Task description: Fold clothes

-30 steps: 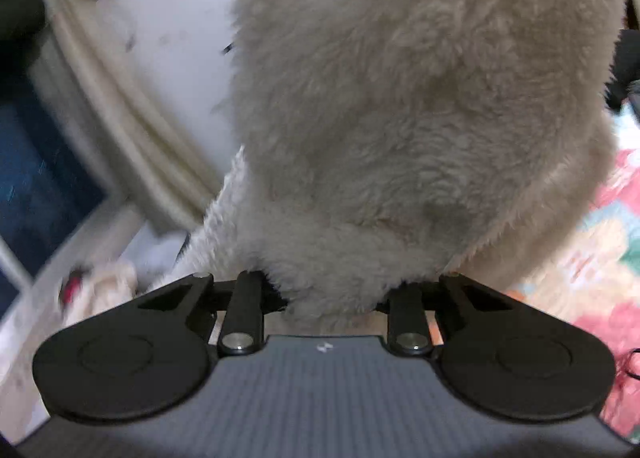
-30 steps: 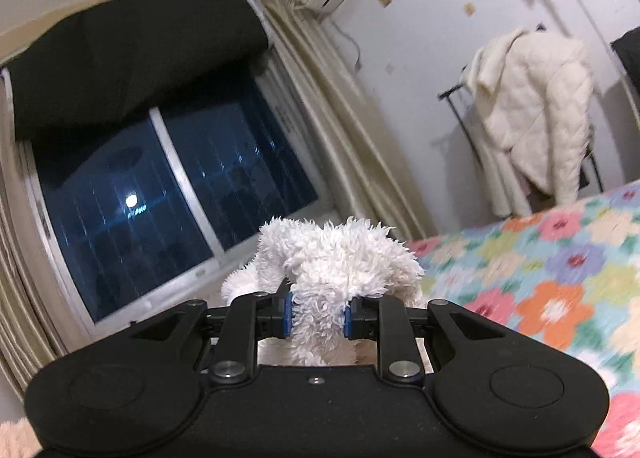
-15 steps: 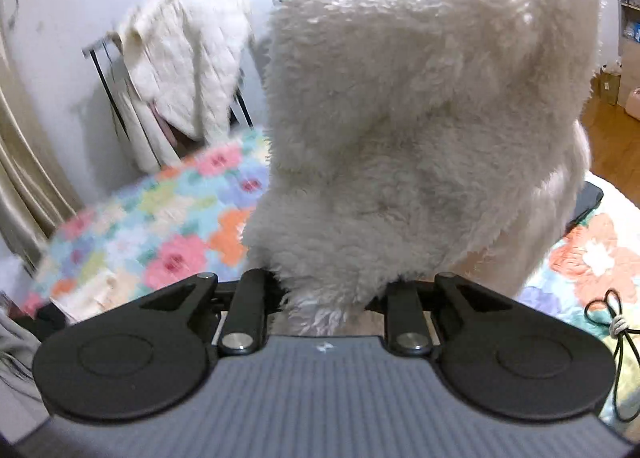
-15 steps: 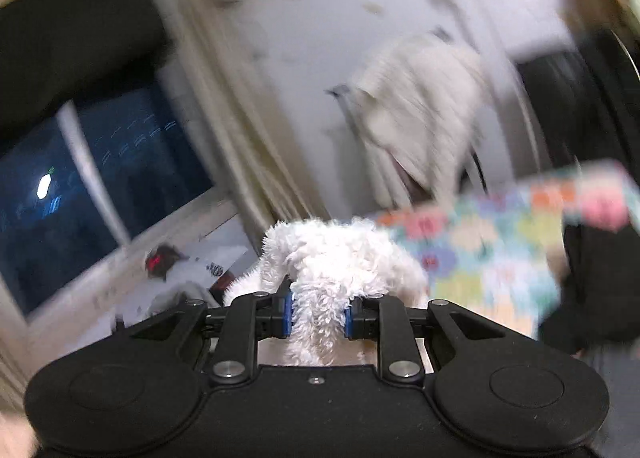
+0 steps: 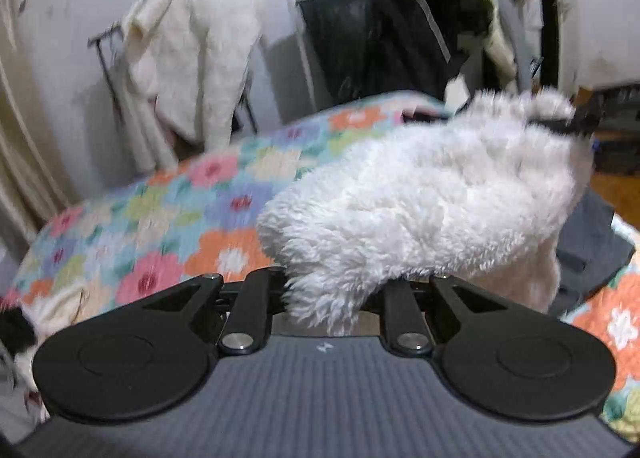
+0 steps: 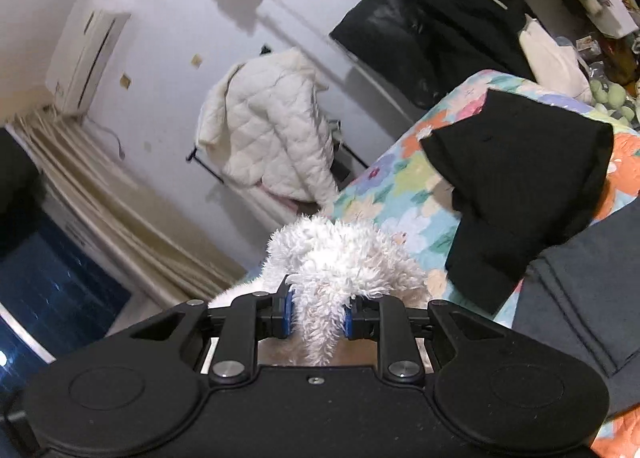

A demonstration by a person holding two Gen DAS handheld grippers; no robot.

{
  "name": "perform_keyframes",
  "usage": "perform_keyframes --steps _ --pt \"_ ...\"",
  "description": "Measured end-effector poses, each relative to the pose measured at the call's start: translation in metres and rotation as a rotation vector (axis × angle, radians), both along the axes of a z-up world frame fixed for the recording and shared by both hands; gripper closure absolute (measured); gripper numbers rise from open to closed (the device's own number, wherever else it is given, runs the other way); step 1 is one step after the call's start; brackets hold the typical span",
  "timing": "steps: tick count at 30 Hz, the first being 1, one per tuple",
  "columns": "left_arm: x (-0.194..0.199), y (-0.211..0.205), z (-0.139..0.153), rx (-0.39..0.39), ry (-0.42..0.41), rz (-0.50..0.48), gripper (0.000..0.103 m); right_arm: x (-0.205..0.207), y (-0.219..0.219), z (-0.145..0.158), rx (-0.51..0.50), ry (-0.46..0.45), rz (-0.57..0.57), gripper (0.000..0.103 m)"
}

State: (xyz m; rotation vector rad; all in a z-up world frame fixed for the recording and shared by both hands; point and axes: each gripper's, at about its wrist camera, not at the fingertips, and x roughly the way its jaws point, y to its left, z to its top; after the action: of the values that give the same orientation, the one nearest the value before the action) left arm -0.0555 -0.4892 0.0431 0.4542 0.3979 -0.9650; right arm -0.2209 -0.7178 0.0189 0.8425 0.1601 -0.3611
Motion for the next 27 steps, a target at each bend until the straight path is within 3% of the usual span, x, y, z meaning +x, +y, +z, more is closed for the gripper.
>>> perform_keyframes --steps 3,6,9,10,12,15,18,23,24,27 --pt "0.001 -0.017 -0.001 -0.049 -0.057 -0.038 0.088 -0.009 -0.017 -0.012 0.021 -0.024 -0.034 0.077" --pt "0.001 -0.049 -0.024 0.03 -0.059 -0.049 0.086 -0.004 -0.024 -0.017 -0.056 0.034 -0.07 0.078" --pt "0.006 -0.068 -0.057 0.128 -0.017 -0.069 0.075 0.002 -0.034 -0.036 -0.084 0.112 -0.085 0.078" --pt "0.004 -0.068 -0.068 0.161 -0.011 -0.08 0.065 0.006 -0.038 -0.045 -0.093 0.141 -0.09 0.078" --pt "-0.001 -0.055 -0.087 0.208 -0.016 -0.089 0.054 0.015 -0.046 -0.065 -0.123 0.21 -0.102 0.078" --pt "-0.008 -0.022 -0.098 0.228 -0.006 -0.081 0.051 0.029 -0.06 -0.089 -0.124 0.271 -0.112 0.078" --pt "-0.007 0.019 -0.087 0.221 0.035 -0.007 0.05 0.029 -0.065 -0.099 -0.093 0.296 -0.108 0.078" --pt "0.022 0.108 -0.055 0.157 0.043 0.25 0.039 0.03 -0.081 -0.111 -0.046 0.298 -0.096 0.078" --pt "0.031 0.123 -0.056 0.166 0.044 0.319 0.038 0.032 -0.084 -0.116 -0.022 0.304 -0.1 0.078" --pt "0.043 0.131 -0.074 0.198 0.09 0.369 0.038 0.042 -0.089 -0.12 0.019 0.31 -0.099 0.074"
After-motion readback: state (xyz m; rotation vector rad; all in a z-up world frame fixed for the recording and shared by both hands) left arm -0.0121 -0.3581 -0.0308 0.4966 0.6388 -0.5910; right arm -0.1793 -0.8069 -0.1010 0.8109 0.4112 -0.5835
